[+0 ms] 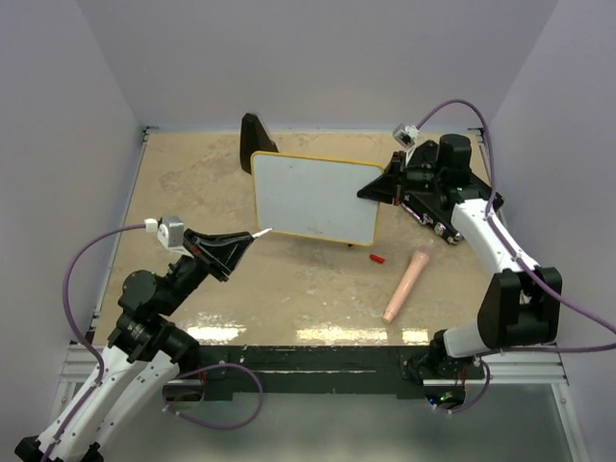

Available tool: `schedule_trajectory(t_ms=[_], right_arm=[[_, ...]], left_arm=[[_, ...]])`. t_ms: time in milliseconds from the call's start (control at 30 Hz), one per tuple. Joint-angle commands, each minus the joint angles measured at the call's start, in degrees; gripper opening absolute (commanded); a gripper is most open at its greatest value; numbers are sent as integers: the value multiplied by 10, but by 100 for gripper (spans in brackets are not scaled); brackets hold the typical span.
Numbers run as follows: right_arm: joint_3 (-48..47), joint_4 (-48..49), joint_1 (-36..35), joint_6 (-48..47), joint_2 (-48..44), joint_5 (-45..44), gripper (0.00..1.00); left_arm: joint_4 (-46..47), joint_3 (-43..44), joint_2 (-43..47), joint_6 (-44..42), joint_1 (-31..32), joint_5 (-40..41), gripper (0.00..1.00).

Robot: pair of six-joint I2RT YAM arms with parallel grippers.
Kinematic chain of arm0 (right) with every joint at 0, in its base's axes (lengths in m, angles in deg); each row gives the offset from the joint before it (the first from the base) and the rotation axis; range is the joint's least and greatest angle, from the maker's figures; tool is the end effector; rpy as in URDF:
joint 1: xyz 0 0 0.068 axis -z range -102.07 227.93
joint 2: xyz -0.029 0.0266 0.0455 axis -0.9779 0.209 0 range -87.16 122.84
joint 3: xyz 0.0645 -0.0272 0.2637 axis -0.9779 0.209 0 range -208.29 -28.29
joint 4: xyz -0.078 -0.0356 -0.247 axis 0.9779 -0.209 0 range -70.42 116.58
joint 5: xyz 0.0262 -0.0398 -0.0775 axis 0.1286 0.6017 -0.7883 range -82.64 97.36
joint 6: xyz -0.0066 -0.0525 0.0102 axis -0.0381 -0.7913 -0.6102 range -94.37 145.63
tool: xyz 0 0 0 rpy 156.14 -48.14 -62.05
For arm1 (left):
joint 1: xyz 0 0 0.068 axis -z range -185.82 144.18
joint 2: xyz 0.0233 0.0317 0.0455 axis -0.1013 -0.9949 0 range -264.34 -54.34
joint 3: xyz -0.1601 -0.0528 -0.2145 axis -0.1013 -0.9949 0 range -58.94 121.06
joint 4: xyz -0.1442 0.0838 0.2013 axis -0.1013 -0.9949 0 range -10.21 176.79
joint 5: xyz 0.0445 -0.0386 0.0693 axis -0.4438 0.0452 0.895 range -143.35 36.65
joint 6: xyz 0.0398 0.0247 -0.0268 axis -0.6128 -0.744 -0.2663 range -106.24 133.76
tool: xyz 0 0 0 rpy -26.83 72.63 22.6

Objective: Write a sentence on the whiteboard
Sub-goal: Pick up the whiteboard from the whiteboard stand.

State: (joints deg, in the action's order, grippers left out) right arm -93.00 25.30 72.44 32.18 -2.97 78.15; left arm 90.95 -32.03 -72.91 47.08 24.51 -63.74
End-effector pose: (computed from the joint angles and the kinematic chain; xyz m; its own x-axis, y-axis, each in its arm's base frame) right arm 0.3196 0.0646 0.3207 -0.4543 -0.0060 -0.8909 -0.8643 0.2453 0.4391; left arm 0.0916 -0.0610 0.3161 -0.2001 -0.5090 -0.8372 0.6447 0.5751 -0.5037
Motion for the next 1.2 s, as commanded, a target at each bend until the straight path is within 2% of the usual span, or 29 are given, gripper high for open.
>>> schedule_trajectory(t_ms=[0, 33, 100, 333, 467, 700, 833, 967, 1167], right_arm=[[-33, -146, 5, -143, -61, -19, 0], [-36, -198, 5, -186, -67, -25, 0], [-29, -231, 5, -214, -88, -28, 0], [27, -203, 8, -204, -198, -48, 0], [43, -204, 8, -217, -213, -65, 0], [30, -244, 9, -257, -228, -68, 0], [47, -212, 10, -222, -225, -76, 0], [67, -171, 9, -184, -220, -80, 0], [110, -99, 11, -141, -224, -84, 0]], left_arm=[[21, 19, 25, 1, -4, -24, 0], [27, 17, 31, 4, -4, -25, 0], [38, 6, 34, 12, -4, -31, 0], [9, 27, 48, -29, -4, -18, 0], [29, 4, 59, -65, -4, 5, 0], [161, -67, 74, -77, -4, 36, 0], [223, -121, 74, -76, -4, 56, 0], [337, -179, 71, -78, -4, 78, 0], [442, -205, -13, -86, -4, 87, 0]])
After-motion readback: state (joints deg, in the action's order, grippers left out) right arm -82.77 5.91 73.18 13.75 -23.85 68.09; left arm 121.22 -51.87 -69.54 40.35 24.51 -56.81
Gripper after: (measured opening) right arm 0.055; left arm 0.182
